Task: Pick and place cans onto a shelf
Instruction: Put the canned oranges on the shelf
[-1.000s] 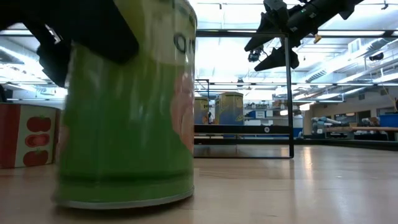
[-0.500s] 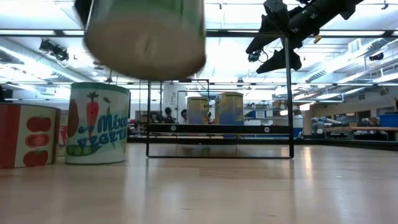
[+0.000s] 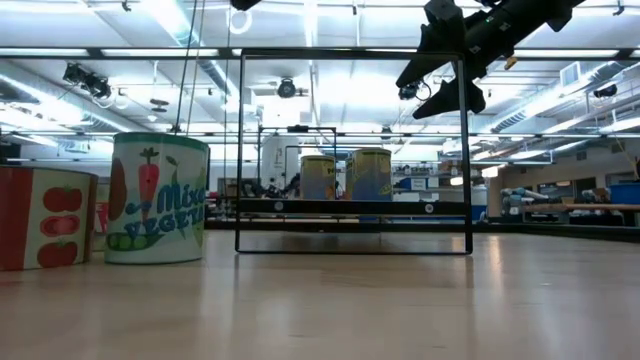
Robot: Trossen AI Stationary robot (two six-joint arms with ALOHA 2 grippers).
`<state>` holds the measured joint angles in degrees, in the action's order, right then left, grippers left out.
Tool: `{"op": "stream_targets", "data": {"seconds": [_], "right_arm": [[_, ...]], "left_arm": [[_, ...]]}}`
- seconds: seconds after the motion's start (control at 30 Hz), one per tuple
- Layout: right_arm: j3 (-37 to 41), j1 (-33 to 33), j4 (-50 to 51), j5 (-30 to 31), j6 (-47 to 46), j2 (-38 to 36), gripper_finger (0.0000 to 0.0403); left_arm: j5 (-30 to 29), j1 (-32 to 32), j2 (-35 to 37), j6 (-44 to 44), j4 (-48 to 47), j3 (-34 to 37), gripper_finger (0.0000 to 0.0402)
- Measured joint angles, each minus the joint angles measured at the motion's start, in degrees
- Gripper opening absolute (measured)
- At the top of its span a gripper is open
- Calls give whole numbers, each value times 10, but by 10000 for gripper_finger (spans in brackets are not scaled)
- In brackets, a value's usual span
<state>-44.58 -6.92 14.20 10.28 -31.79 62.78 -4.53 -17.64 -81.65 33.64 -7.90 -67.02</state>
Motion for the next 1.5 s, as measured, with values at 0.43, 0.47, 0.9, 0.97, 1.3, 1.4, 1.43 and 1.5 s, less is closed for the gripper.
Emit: {"op": "stream_targets", "data": {"seconds": [0.43, 0.47, 0.9, 0.97, 1.3, 1.4, 1.43, 1.5], "right_arm": [[0, -38, -9, 25, 72, 0, 350], [0, -43, -14, 26, 75, 0, 350], [0, -64, 2, 8, 90, 0, 350], [0, -64, 1, 30, 95, 0, 350], [0, -89, 1, 66, 94, 0, 350], [0, -99, 0, 66, 95, 0, 350], [0, -103, 0, 66, 95, 0, 350], [0, -108, 0, 66, 95, 0, 350]], "left_arm": [[73, 205, 39, -110, -80, 0, 320], [74, 219, 37, -128, -93, 0, 320], [172, 361, -56, -282, -122, 0, 320], [180, 370, -76, -313, -126, 0, 319], [183, 425, -139, -388, -106, 0, 317], [199, 443, -153, -397, -80, 0, 317], [203, 449, -157, -399, -73, 0, 317], [214, 455, -164, -400, -56, 0, 317]]}}
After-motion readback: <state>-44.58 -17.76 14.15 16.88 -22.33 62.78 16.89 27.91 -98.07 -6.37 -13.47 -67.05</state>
